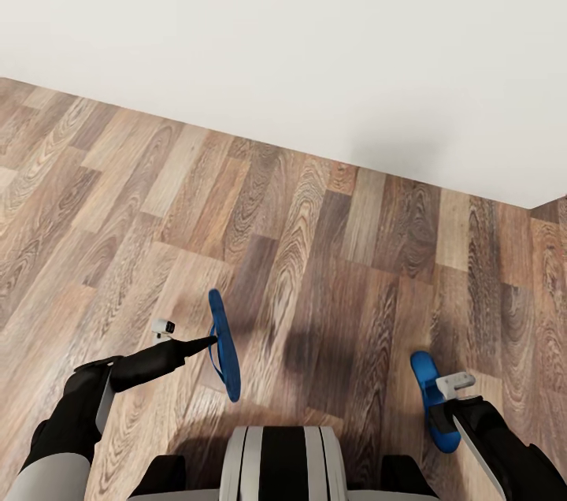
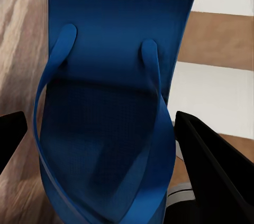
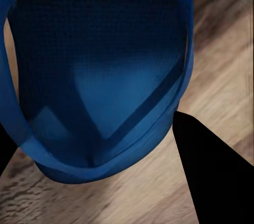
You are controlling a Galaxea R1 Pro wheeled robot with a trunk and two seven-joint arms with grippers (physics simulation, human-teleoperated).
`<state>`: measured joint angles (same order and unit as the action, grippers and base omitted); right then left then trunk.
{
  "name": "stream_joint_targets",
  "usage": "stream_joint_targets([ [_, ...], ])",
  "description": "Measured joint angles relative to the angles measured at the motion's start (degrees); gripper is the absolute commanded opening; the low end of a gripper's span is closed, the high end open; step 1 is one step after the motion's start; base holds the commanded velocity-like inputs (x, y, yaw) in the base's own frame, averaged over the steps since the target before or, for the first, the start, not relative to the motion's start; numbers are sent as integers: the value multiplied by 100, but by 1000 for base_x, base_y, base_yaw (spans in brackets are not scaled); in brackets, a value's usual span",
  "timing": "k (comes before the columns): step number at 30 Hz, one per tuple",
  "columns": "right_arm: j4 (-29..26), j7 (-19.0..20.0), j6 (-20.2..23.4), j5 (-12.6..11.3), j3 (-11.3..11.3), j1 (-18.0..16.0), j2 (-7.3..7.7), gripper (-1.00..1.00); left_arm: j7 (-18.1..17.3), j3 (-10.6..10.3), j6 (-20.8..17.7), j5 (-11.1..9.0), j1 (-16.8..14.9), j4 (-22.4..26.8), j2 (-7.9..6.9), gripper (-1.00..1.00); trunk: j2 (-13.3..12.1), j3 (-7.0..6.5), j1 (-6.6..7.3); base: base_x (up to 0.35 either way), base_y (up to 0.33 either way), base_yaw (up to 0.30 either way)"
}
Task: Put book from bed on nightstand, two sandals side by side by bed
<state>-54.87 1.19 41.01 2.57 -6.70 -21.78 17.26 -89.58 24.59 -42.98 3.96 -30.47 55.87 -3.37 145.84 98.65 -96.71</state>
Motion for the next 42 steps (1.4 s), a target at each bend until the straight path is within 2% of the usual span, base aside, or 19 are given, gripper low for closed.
stream_joint_targets([
  [9, -82, 9, 38, -27, 1, 0, 6, -100, 0, 6, 13, 11, 0, -19, -6, -100, -12, -200, 23, 0, 0, 0],
  [13, -347, 16, 47, -82, 14, 6, 11, -100, 158, 12, 28, 21, 22, -26, -26, -100, -17, -288, 34, 0, 0, 0],
  [17, -522, 308, 58, -539, 24, 16, 123, -100, 409, 12, 39, 114, 58, -29, -149, -100, -23, -377, 44, 0, 0, 0],
  [20, -566, 677, 64, -1041, 26, 17, 366, -100, 705, 17, 61, 208, 75, -97, -203, -100, -27, -443, 51, 0, 0, 0],
  [21, -569, 726, 64, -1142, 27, 17, 404, -100, 749, 19, 69, 214, 76, -122, -212, -100, -28, -466, 54, 0, 0, 0],
  [23, -574, 958, 69, -1558, 24, 18, 526, -100, 881, 28, 151, 243, 79, -265, -268, -100, -31, -510, 59, 0, 0, 0],
  [24, -574, 1035, 70, -1659, 24, 18, 550, -100, 910, 29, 181, 247, 79, -316, -290, -100, -32, -532, 62, 0, 0, 0],
  [27, -572, 1604, 73, -2165, 22, 18, 736, -100, 1078, 30, 448, 277, 81, -710, -508, -100, -36, -598, 69, 0, 0, 0],
  [29, -562, 2040, 74, -2382, 20, 17, 900, -100, 1144, 33, 664, 278, 81, -1017, -673, -100, -39, -643, 75, 0, 0, 0],
  [31, -543, 2479, 75, -2510, 19, 15, 1001, -100, 1174, 33, 898, 277, 81, -1321, -816, -100, -42, -687, 80, 0, 0, 0],
  [34, -518, 3001, 72, -2566, 24, 16, 1055, -100, 1214, 28, 1276, 278, 82, -1798, -972, -100, -46, -753, 87, 0, 0, 0],
  [37, -503, 3348, 59, -2569, 81, 17, 1077, -100, 1477, 22, 1826, 271, 82, -2423, -1124, -100, -50, -820, 95, 0, 0, 0],
  [40, -493, 3577, 51, -2565, 316, 14, 1087, -100, 1793, 20, 2322, 253, 81, -2725, -1176, -100, -54, -887, 103, 0, 0, 0],
  [42, -475, 3679, 48, -2561, 467, 16, 1089, -100, 1961, 18, 2433, 251, 81, -2808, -1183, -100, -56, -931, 108, 0, 0, 0],
])
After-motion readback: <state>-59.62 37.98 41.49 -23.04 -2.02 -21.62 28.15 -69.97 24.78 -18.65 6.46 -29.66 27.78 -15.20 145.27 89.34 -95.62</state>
